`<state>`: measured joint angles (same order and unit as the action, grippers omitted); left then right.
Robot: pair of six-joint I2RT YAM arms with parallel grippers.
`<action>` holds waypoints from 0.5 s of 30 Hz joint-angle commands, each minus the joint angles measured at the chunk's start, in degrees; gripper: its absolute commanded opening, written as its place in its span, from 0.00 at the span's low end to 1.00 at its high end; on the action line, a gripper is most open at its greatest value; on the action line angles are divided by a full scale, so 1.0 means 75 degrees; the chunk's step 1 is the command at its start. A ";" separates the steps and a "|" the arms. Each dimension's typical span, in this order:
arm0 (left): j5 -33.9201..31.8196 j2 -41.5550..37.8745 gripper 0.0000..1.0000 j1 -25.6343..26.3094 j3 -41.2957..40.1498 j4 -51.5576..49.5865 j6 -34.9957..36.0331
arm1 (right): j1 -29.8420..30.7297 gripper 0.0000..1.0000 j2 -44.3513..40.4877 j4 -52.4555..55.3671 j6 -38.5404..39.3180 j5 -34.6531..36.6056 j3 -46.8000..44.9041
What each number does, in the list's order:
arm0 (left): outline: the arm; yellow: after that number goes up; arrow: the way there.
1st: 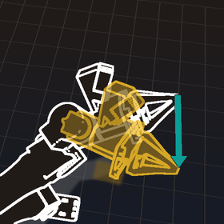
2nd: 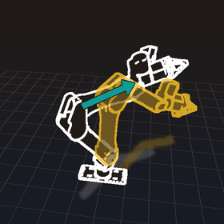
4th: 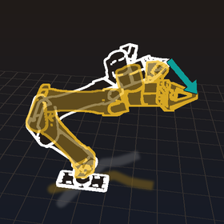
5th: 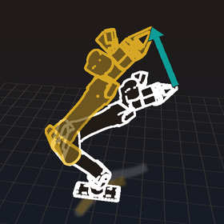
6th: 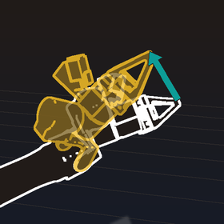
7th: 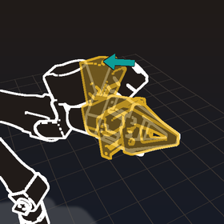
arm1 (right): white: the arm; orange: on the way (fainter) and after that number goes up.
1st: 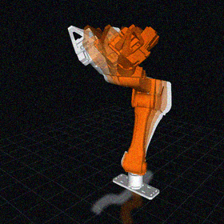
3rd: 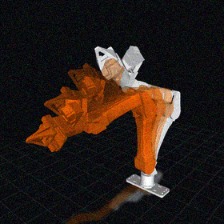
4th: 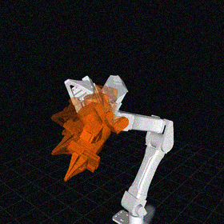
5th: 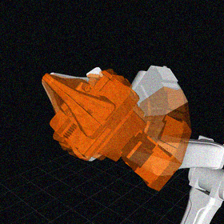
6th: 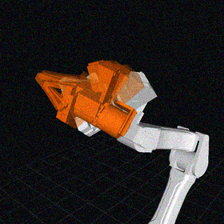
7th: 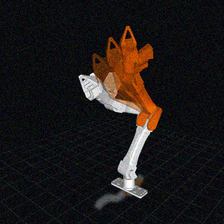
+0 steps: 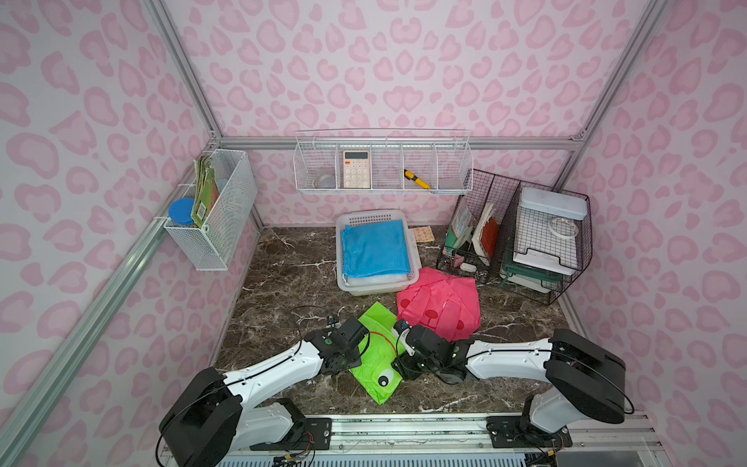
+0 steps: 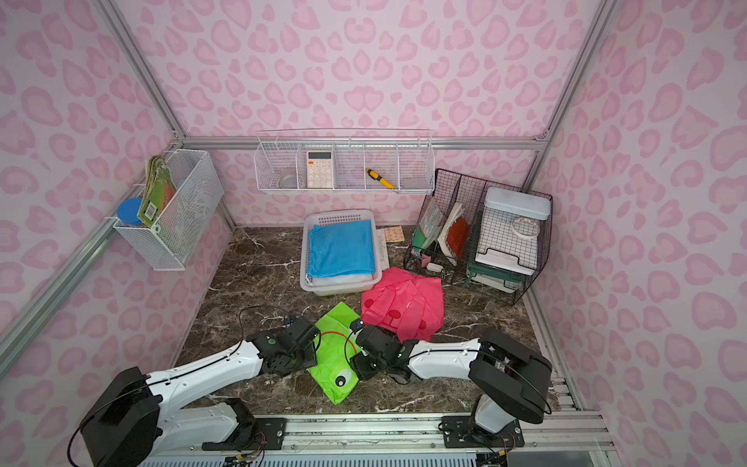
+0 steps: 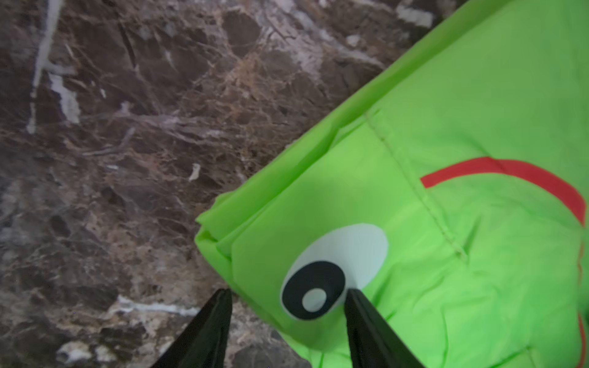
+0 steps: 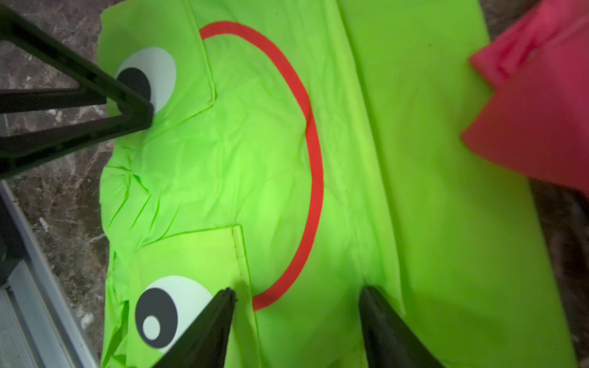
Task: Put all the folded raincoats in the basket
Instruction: Adjust the raincoat at the center of the board.
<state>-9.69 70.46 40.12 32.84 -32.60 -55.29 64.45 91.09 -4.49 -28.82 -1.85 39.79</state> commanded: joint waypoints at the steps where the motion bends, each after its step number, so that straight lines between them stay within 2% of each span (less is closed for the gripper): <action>1: 0.0378 0.0226 0.62 -0.0446 -0.0036 0.0153 0.0711 | 0.0254 0.65 0.0323 -0.0124 0.0048 -0.0560 0.0357; 6: 0.0389 0.0414 0.63 -0.1286 0.0162 0.0182 0.1320 | 0.0641 0.66 0.0683 0.0153 0.0448 -0.0549 0.1200; 9: 0.0332 0.0375 0.64 -0.1835 0.0354 -0.0019 0.1642 | 0.0565 0.67 0.0447 0.0558 0.0569 -0.0028 0.1424; 12: 0.0168 0.0091 0.64 -0.2009 0.0477 -0.0296 0.1799 | 0.0066 0.68 0.0038 0.1047 0.0424 0.0492 0.1406; 15: 0.0161 -0.0370 0.67 -0.2009 0.0358 -0.0502 0.1763 | -0.0646 0.69 -0.0475 0.0853 0.0429 0.0235 0.1027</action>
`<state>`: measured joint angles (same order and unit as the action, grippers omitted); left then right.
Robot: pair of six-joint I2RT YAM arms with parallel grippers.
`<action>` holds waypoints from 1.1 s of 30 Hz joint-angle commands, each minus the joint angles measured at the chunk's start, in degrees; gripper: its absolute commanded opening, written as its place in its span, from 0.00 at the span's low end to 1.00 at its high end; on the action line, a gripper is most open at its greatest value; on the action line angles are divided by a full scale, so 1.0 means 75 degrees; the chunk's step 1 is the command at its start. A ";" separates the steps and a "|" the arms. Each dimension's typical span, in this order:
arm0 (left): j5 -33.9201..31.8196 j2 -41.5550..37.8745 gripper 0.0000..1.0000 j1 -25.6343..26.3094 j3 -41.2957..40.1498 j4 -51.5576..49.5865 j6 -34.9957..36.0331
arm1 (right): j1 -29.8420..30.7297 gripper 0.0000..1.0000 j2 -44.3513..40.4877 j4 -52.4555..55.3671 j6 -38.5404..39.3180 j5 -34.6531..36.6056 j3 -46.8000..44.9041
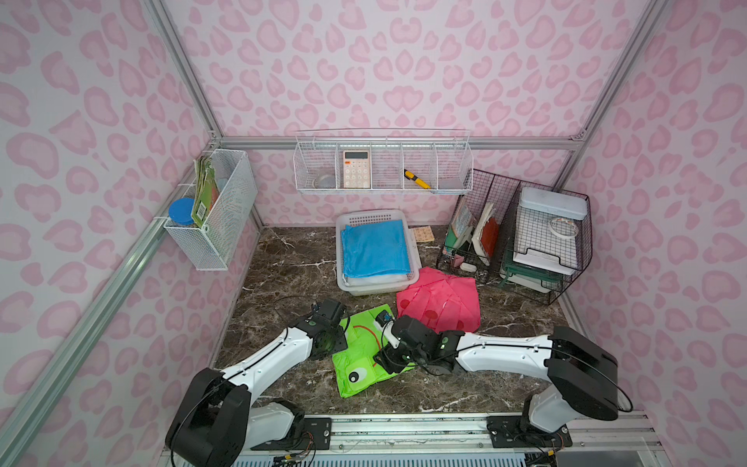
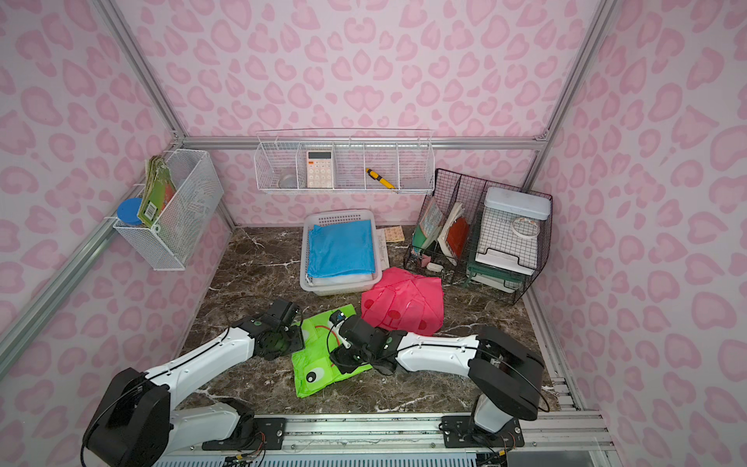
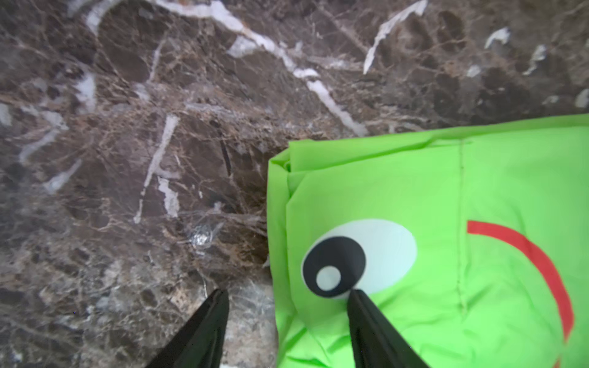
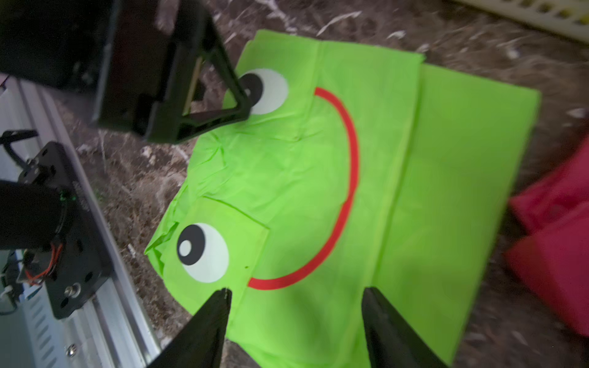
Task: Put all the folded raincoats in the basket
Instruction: Adjust the raincoat at the center of the board.
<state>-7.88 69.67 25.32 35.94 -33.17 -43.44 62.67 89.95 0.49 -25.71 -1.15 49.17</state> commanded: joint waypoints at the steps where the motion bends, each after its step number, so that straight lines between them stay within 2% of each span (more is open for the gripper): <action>1: 0.0001 -0.0397 0.69 -0.0036 -0.0140 -0.0418 0.0152 | -0.0593 0.69 -0.0406 0.0027 0.0009 -0.0010 -0.0322; 5: 0.0574 -0.0745 0.73 -0.0035 -0.0524 -0.0335 -0.0057 | -0.1004 0.74 -0.0107 -0.0329 -0.0143 -0.0832 -0.0242; 12: 0.0906 -0.1271 0.81 -0.0037 -0.1052 -0.0112 -0.0302 | -0.1066 0.84 0.0744 -0.0390 -0.0449 -0.1081 0.0116; 15: 0.1070 -0.1167 0.82 -0.0033 -0.1184 0.0162 -0.0302 | -0.1066 0.91 0.0973 -0.0368 -0.0428 -0.1156 0.0157; 20: 0.1204 -0.0789 0.76 -0.0036 -0.1322 0.0587 -0.0357 | -0.1066 0.91 0.1125 -0.0323 -0.0453 -0.0984 0.0117; 29: 0.1306 -0.0441 0.69 -0.0036 -0.1255 0.0952 -0.0251 | -0.0852 0.69 0.1441 -0.0858 -0.0455 -0.1375 0.0054; 33: 0.1391 -0.0059 0.58 -0.0036 -0.1052 0.0936 -0.0084 | -0.0696 0.62 0.1528 -0.1110 -0.0546 -0.1458 0.0033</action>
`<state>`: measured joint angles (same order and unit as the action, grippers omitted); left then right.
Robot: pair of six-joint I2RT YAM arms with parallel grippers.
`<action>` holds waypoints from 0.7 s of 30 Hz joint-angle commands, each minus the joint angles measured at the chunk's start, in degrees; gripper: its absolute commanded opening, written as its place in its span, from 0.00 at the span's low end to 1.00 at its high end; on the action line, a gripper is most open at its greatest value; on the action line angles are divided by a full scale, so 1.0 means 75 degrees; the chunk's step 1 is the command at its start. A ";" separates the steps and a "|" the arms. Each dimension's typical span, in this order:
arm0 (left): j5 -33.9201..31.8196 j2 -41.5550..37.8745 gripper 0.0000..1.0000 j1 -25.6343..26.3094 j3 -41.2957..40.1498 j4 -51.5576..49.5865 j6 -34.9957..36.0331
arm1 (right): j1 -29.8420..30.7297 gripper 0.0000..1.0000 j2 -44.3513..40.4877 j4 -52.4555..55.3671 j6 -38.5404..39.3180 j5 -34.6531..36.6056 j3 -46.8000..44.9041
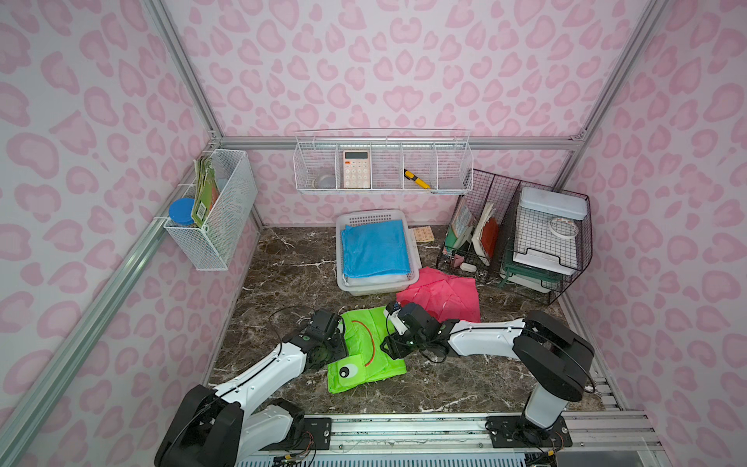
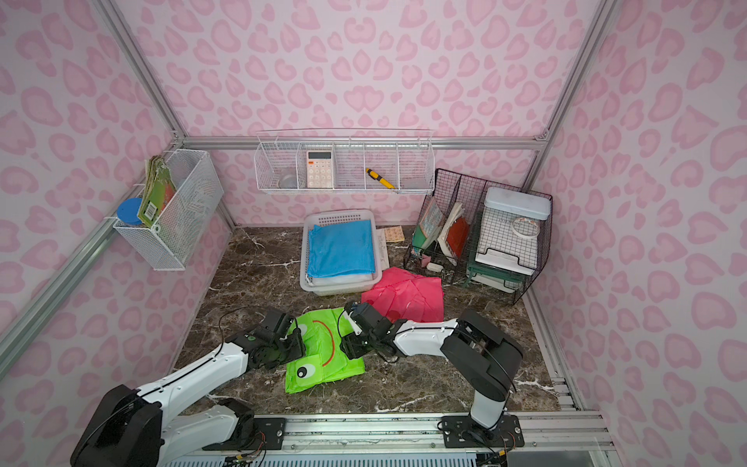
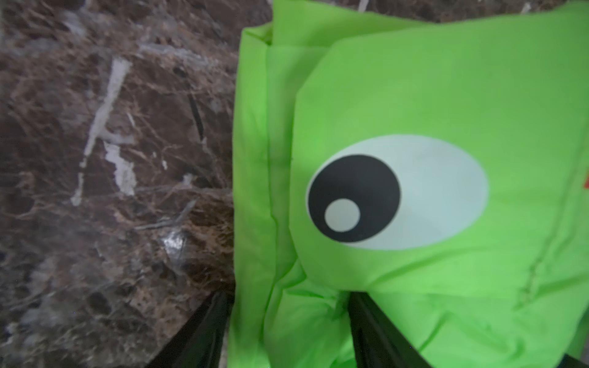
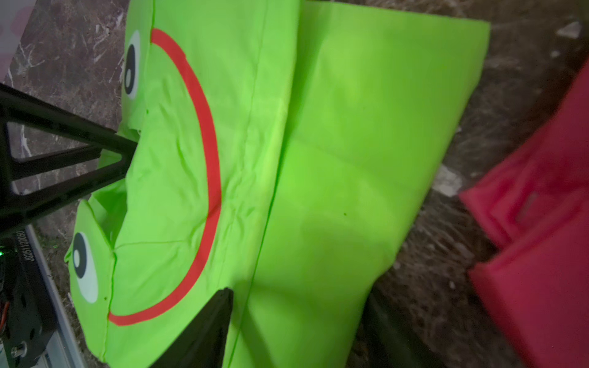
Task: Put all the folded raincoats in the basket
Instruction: Adjust the raincoat at the center of the board, then pick up the raincoat from the center of the board.
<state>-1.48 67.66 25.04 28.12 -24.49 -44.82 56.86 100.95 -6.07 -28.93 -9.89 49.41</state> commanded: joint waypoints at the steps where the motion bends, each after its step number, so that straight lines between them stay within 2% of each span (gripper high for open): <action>1: 0.0519 0.0239 0.55 0.0002 0.0018 -0.0249 0.0102 | 0.0122 0.59 0.0065 -0.0243 -0.0130 -0.0285 0.0008; 9: 0.0198 -0.0247 0.38 0.0002 -0.0011 -0.0560 0.0103 | 0.0262 0.30 -0.0234 -0.0414 -0.0332 -0.0062 -0.0084; 12: 0.0195 -0.0404 0.25 0.0007 -0.0053 -0.0567 0.0084 | 0.0281 0.27 -0.0327 -0.0423 -0.0335 -0.0021 -0.0072; 15: 0.0222 -0.0561 0.10 0.0002 -0.0024 -0.0646 0.0093 | 0.0336 0.20 -0.0395 -0.0470 -0.0315 0.0103 -0.0085; 17: 0.0232 -0.0744 0.06 0.0002 -0.0010 -0.0727 0.0075 | 0.0361 0.17 -0.0452 -0.0486 -0.0344 0.0203 -0.0129; 21: 0.0290 -0.1216 0.04 0.0002 0.0260 -0.1069 0.0159 | 0.0410 0.17 -0.0723 -0.0443 -0.0319 0.0351 -0.0109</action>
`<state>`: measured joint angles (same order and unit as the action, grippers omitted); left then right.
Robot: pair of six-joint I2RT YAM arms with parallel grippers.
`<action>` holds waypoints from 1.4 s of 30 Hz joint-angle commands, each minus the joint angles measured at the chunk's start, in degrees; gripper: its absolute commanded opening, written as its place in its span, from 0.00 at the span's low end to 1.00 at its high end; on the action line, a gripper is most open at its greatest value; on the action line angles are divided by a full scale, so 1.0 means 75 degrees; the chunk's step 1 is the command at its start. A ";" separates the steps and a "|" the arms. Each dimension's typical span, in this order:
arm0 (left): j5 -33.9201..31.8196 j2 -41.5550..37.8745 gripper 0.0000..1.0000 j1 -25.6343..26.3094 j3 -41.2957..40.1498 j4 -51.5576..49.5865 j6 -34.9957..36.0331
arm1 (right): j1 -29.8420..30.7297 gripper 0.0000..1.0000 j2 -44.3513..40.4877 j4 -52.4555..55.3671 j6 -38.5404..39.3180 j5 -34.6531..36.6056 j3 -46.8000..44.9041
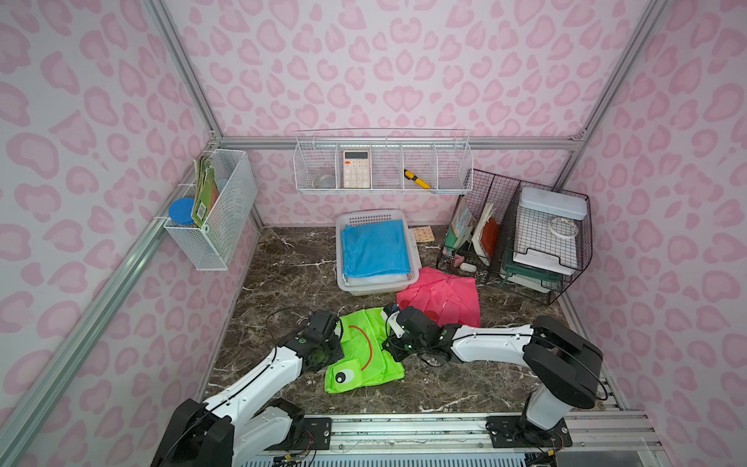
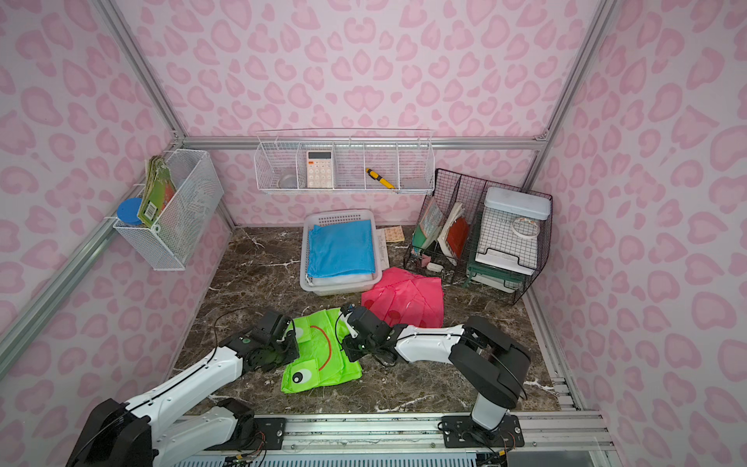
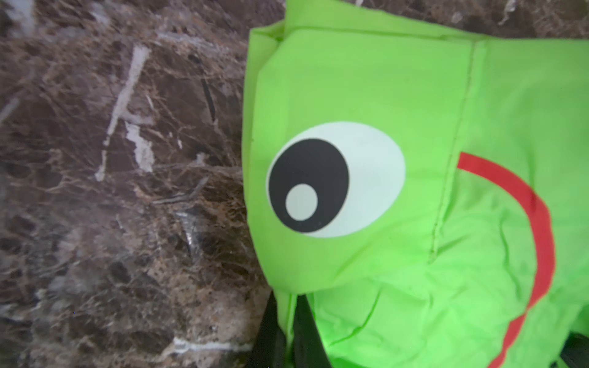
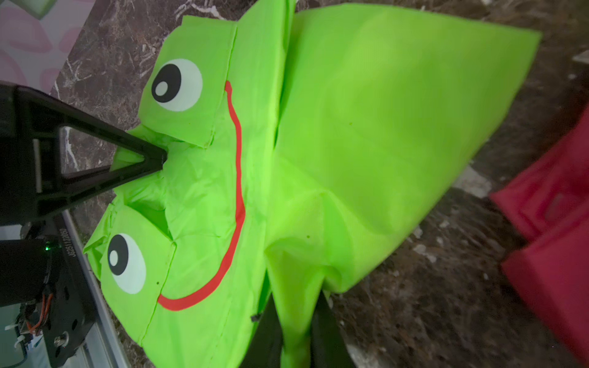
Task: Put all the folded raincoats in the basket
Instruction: Pick up the raincoat from the center of the board, then place the raincoat in the basket.
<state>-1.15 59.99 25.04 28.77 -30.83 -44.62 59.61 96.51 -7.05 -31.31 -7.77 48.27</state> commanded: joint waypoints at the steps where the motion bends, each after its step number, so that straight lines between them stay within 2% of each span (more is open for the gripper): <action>1: 0.0274 -0.0300 0.04 0.0002 0.0300 -0.0327 0.0179 | 0.0044 0.17 -0.0206 -0.0220 0.0022 0.0092 0.0117; 6: 0.0296 -0.0504 0.04 0.0002 0.1200 -0.0800 0.0397 | 0.0000 0.17 -0.0500 0.0512 0.0048 0.0442 0.0746; 11: 0.0182 -0.0242 0.04 0.0004 0.2365 -0.1040 0.0619 | -0.0351 0.18 -0.0743 0.1172 0.0365 0.0517 0.1516; 17: -0.0111 0.0538 0.03 0.0004 0.3786 -0.1088 0.0869 | -0.1026 0.19 -0.0911 0.1513 0.0815 0.0441 0.2341; 22: -0.0234 0.1582 0.00 0.0002 0.5046 -0.1046 0.1111 | -0.1527 0.18 -0.0782 0.1482 0.0929 0.0224 0.2910; 27: -0.0346 0.2065 0.00 -0.0003 0.5516 -0.0724 0.1219 | -0.1788 0.17 -0.0671 0.1465 0.0881 0.0077 0.3145; 30: -0.0398 0.2391 0.00 -0.0022 0.5701 -0.0098 0.1575 | -0.2008 0.17 -0.0482 0.1420 0.0907 -0.0003 0.3338; 37: -0.0764 0.3645 0.00 -0.0135 0.7154 -0.0005 0.2115 | -0.2641 0.15 0.0297 0.1280 0.0923 -0.0171 0.4240; 42: -0.0628 0.4546 0.00 -0.0409 0.8050 0.0060 0.2211 | -0.2917 0.15 0.1040 0.1237 0.0976 -0.0282 0.5014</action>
<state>-6.35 92.03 22.76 86.83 -32.62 -29.61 38.46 102.39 3.57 -25.02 -8.10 83.61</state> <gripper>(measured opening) 0.084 0.150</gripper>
